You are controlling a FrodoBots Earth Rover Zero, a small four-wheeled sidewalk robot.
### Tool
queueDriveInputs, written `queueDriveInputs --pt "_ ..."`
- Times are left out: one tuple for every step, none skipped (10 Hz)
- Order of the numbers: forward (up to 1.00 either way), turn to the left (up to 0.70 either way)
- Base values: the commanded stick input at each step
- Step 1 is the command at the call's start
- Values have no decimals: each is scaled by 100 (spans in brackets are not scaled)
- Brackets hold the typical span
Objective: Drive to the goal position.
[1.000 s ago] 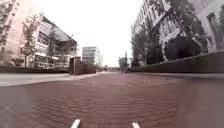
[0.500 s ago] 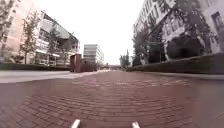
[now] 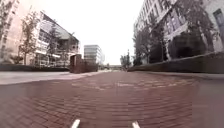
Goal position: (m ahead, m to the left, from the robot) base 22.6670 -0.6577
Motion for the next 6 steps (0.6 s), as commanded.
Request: queueDriveInputs --pt "70 0" --pt "70 0" --pt "70 0" --pt "70 0" --pt "70 0" --pt "70 0"
